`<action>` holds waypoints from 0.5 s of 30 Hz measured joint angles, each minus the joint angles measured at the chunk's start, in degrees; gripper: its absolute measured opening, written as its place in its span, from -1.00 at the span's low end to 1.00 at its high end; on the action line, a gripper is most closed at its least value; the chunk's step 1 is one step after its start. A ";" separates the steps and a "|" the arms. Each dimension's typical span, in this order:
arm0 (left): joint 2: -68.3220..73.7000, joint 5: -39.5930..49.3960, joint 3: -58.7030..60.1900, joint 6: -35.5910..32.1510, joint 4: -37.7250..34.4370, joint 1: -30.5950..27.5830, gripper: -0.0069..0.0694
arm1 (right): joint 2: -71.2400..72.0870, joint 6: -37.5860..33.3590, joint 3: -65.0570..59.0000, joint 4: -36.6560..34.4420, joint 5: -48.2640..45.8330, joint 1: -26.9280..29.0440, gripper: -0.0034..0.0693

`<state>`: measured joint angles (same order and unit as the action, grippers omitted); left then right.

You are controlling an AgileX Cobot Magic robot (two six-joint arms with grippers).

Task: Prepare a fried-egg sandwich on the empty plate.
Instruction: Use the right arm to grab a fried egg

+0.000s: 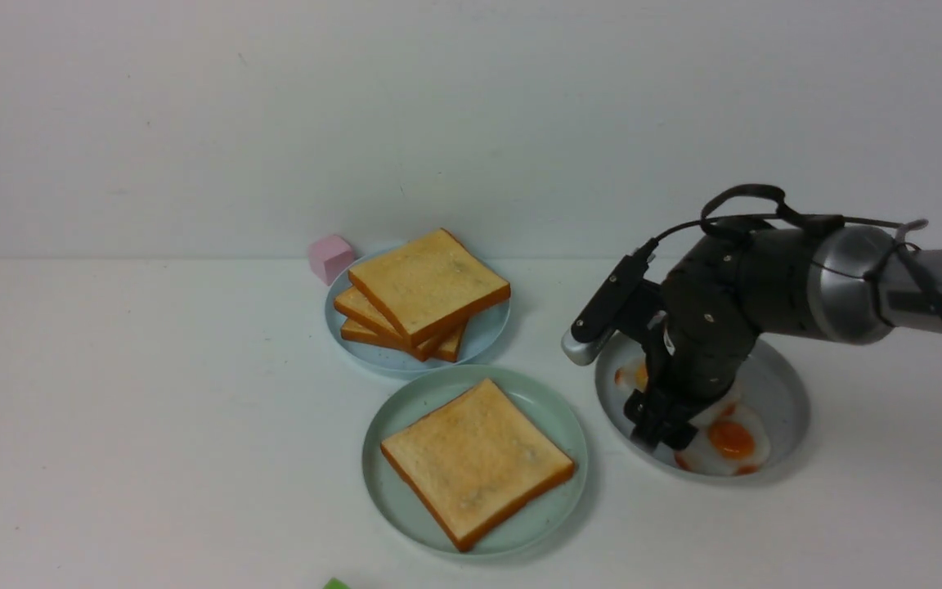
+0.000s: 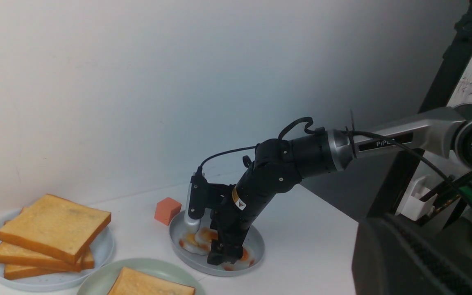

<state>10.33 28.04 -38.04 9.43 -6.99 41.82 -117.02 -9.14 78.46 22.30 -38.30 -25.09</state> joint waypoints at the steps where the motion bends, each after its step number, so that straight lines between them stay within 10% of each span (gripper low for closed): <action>1: 0.00 0.00 0.00 0.00 -0.04 0.00 -0.85 | -0.06 -0.06 0.11 0.00 -0.11 -0.05 0.79; 15: 0.00 0.00 0.06 0.00 -0.04 0.00 -0.85 | 1.01 -6.00 0.36 0.60 -2.39 -0.11 -0.07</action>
<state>10.33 28.04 -37.99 9.43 -7.03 41.82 -116.01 -15.14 78.82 22.90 -40.69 -25.20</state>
